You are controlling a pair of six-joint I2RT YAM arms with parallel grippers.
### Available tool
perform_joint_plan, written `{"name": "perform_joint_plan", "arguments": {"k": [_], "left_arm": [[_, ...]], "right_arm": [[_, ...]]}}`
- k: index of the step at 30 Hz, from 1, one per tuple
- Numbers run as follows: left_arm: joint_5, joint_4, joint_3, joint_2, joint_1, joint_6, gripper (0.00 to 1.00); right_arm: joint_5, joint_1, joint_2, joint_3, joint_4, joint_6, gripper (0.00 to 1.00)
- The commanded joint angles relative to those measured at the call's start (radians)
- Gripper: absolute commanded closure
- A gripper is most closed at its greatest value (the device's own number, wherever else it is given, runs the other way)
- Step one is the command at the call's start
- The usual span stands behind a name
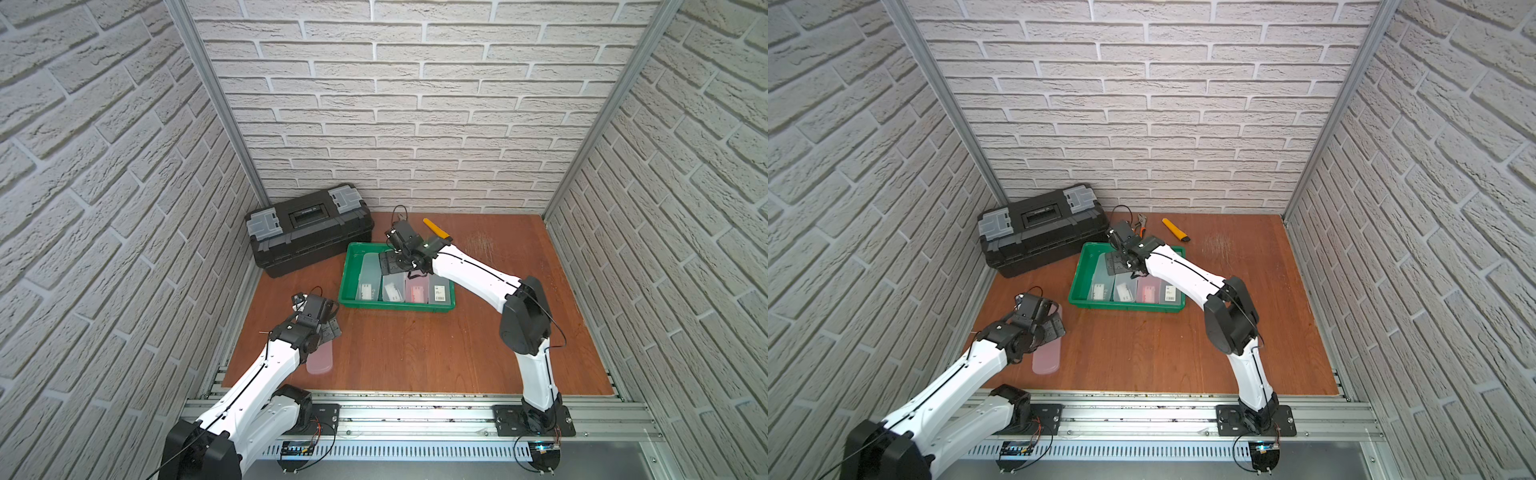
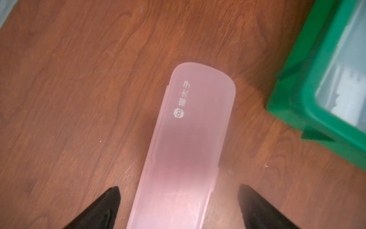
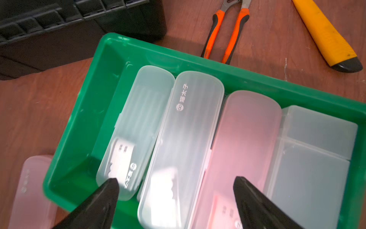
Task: Put the pencil case into the storage box
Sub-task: Pick up the pencil case from the center of the board.
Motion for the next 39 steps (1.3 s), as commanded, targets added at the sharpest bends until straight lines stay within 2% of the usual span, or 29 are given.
{"name": "perform_joint_plan", "arguments": {"k": [1, 7, 14, 23, 29, 39], "left_arm": [[0.078, 0.079, -0.061, -0.021, 0.047, 0.030, 0.02], [0.143, 0.111, -0.136, -0.096, 0.073, 0.031, 0.02], [0.175, 0.094, -0.151, -0.087, 0.055, 0.037, 0.02], [0.124, 0.051, -0.107, 0.024, -0.038, 0.014, 0.01], [0.051, -0.024, -0.035, 0.084, -0.107, 0.005, 0.02], [0.031, 0.002, -0.025, 0.126, -0.119, 0.002, 0.13]], "right_arm": [[-0.049, -0.002, -0.112, -0.122, 0.129, -0.043, 0.06], [-0.090, 0.000, -0.239, -0.309, 0.190, -0.077, 0.06], [-0.084, 0.000, -0.302, -0.431, 0.209, -0.071, 0.07], [-0.057, 0.001, -0.341, -0.490, 0.192, -0.092, 0.08], [-0.042, 0.000, -0.348, -0.512, 0.188, -0.101, 0.08], [-0.031, 0.000, -0.358, -0.528, 0.190, -0.103, 0.09]]}}
